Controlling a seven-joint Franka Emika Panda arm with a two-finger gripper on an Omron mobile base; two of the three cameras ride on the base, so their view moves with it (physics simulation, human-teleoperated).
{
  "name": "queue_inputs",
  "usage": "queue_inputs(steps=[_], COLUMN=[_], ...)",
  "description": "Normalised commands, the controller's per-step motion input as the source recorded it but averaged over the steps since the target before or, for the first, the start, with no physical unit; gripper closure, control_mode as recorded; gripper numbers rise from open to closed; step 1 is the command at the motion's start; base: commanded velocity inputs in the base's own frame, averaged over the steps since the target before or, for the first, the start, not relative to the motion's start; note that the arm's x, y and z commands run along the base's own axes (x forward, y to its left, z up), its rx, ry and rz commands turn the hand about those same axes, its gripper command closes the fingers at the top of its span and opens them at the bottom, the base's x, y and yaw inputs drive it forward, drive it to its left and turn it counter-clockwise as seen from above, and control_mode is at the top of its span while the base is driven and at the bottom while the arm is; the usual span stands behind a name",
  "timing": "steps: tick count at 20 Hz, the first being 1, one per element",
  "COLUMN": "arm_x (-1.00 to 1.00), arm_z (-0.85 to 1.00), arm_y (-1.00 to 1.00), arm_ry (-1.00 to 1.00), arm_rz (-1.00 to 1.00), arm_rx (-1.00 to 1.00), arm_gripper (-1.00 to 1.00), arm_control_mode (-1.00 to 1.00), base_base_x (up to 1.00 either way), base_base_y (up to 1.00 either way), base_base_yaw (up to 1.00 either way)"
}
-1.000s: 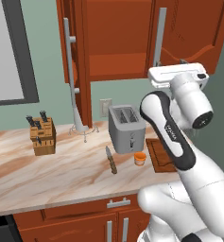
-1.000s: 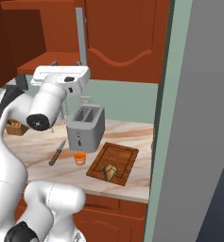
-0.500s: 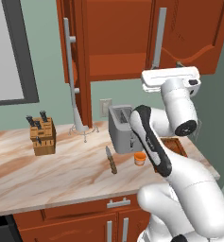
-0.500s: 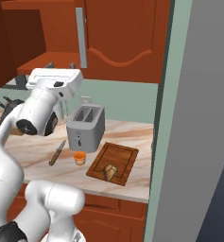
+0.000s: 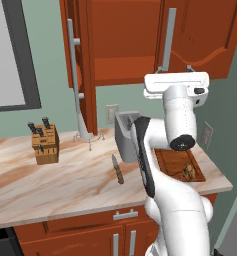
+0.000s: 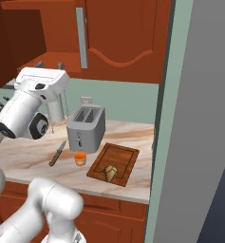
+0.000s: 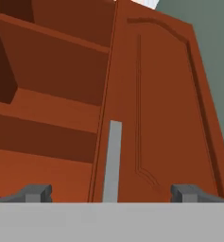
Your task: Pick the bread, place it on the cutting board, pick the jam, place it on the counter, and close the cabinet.
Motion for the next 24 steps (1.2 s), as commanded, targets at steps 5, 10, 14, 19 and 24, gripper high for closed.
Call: queue_inputs(steps=[5,10,14,19,24], arm_x=[-0.44,-0.43,-0.41,-0.34,-0.23], arm_z=[0.20,0.16,0.14,0.09,0.00], arm_y=[0.25,0.28,0.32,0.40,0.44], arm_ry=[0.00,0.00,0.00,0.00,0.00], arm_rz=[-0.11,-0.10,-0.10,-0.06,-0.01], arm_rx=[0.00,0.00,0.00,0.00,0.00], arm_gripper=[-1.00,-1.00,-1.00,-1.00,-1.00], arm_control_mode=[-1.00,-1.00,-1.00,-1.00,-1.00], base_base_x=[0.00,0.00,0.00,0.00,0.00], base_base_y=[0.00,0.00,0.00,0.00,0.00], base_base_yaw=[0.00,0.00,0.00,0.00,0.00])
